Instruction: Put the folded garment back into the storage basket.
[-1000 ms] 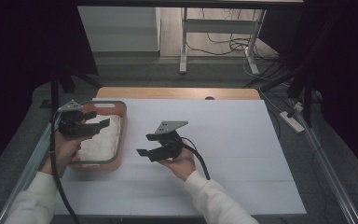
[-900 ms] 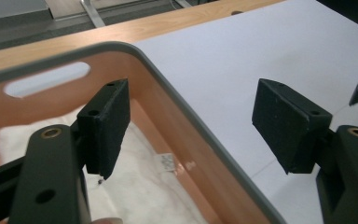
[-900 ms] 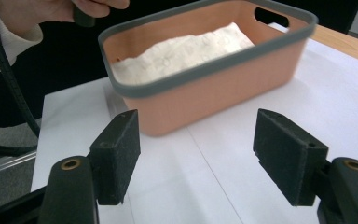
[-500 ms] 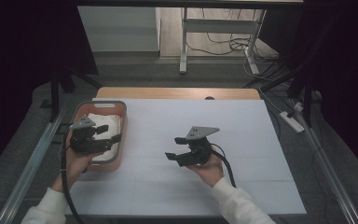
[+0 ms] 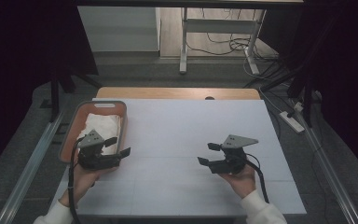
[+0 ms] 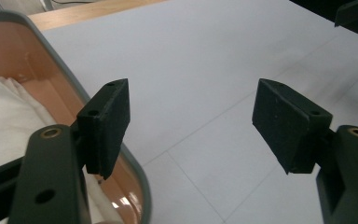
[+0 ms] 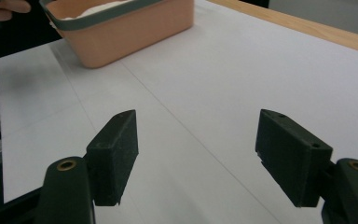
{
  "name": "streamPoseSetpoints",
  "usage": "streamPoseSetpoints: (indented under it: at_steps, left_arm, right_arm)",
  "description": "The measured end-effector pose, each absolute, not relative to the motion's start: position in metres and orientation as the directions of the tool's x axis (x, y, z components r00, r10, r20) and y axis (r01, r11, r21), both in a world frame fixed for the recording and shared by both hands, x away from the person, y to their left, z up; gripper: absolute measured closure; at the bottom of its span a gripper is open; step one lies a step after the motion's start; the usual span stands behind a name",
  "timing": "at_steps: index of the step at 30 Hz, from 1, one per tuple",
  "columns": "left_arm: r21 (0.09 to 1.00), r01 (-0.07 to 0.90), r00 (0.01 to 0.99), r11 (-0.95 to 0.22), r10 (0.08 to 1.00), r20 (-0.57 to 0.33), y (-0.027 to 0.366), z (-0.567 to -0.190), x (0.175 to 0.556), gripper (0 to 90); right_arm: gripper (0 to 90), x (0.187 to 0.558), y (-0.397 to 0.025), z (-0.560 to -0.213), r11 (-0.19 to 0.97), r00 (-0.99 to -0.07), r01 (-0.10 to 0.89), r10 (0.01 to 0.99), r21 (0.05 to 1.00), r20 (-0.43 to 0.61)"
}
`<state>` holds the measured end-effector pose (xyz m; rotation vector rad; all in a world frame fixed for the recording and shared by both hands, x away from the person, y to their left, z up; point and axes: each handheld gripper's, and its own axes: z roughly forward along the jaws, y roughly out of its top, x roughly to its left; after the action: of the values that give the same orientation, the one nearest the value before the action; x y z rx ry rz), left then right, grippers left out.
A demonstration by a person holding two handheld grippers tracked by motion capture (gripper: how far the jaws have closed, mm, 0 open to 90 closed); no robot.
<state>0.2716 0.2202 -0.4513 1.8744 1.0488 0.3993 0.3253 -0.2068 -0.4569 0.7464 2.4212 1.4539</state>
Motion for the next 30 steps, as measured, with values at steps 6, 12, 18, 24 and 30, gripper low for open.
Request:
streamPoseSetpoints:
  at_steps: [6, 12, 18, 24, 30]
  left_arm:
    - [0.834, 0.501, 0.600, -0.232, 0.787, -0.141, 0.211, -0.459, 0.262, 28.1]
    - [0.832, 0.499, 0.609, -0.242, 0.781, -0.138, 0.206, -0.466, 0.252, 28.1]
    - [0.828, 0.502, 0.611, -0.249, 0.779, -0.136, 0.206, -0.473, 0.243, 28.2]
    - [0.823, 0.506, 0.619, -0.259, 0.773, -0.138, 0.205, -0.478, 0.239, 28.2]
    - [0.821, 0.507, 0.619, -0.261, 0.774, -0.136, 0.206, -0.478, 0.239, 28.2]
  right_arm:
    - [28.9, 0.315, -0.239, -0.462, 0.377, -0.822, 0.322, 0.566, 0.868, 0.059]
    - [28.5, 0.308, -0.265, -0.468, 0.391, -0.813, 0.326, 0.580, 0.861, 0.045]
    - [28.3, 0.305, -0.283, -0.478, 0.416, -0.795, 0.337, 0.606, 0.844, 0.018]
    - [28.4, 0.304, -0.297, -0.477, 0.403, -0.771, 0.338, 0.637, 0.850, 0.005]
    - [28.3, 0.305, -0.300, -0.477, 0.399, -0.774, 0.335, 0.633, 0.853, 0.008]
